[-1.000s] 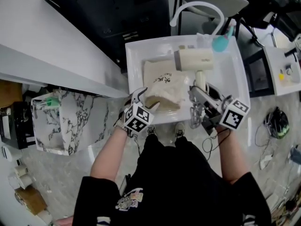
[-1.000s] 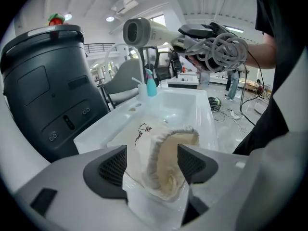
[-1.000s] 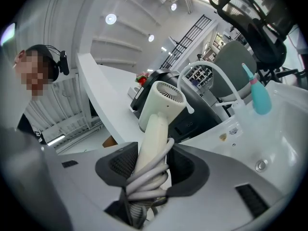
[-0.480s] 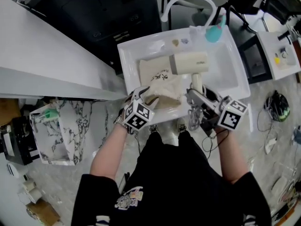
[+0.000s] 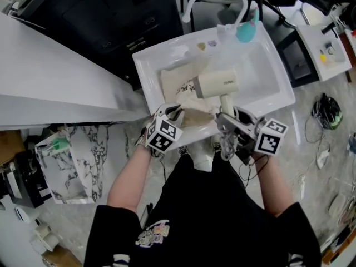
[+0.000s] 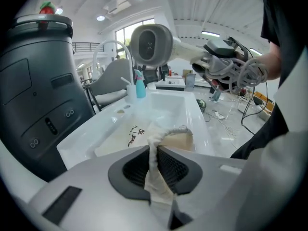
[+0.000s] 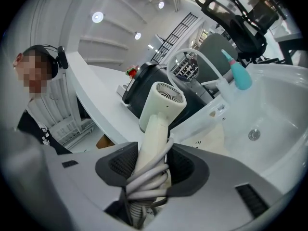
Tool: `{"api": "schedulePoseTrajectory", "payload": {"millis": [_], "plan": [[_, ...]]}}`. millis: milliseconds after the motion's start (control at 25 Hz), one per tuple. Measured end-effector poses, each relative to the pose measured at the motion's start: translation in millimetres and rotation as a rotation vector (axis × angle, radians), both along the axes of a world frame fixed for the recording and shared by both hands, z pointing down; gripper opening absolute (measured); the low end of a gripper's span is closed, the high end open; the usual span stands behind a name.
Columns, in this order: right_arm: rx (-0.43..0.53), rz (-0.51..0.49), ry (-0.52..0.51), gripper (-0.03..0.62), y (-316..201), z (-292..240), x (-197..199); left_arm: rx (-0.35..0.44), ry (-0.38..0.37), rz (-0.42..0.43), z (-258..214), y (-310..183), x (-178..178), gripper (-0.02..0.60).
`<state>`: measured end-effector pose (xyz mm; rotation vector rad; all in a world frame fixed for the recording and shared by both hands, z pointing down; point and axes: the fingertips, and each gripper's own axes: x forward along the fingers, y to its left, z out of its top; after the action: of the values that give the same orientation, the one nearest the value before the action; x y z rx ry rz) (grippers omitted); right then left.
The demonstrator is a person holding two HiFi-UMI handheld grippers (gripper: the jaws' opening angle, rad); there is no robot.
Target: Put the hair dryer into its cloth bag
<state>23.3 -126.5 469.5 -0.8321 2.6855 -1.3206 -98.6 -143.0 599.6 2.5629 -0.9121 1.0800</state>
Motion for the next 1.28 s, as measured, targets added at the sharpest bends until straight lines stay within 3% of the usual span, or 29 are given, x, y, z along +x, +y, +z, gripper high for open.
{"api": "schedulePoseTrajectory", "payload": {"millis": [560,960,1280], "plan": [[-0.146,-0.059,0.052,0.184,46.8,54.5,-14.9,-0.134,0.196,-0.057,-2.6,-9.9,-2.3,0.037],[-0.288,-0.197,0.125,0.183,100.7,94.4,-23.0,-0.166,0.257,-0.047,-4.9,-15.7,-0.6,0.035],[-0.463,-0.285,0.153,0.181,118.0,128.4,-43.1,-0.176,0.266,-0.028,-5.2,-14.8,1.7,0.035]]}}
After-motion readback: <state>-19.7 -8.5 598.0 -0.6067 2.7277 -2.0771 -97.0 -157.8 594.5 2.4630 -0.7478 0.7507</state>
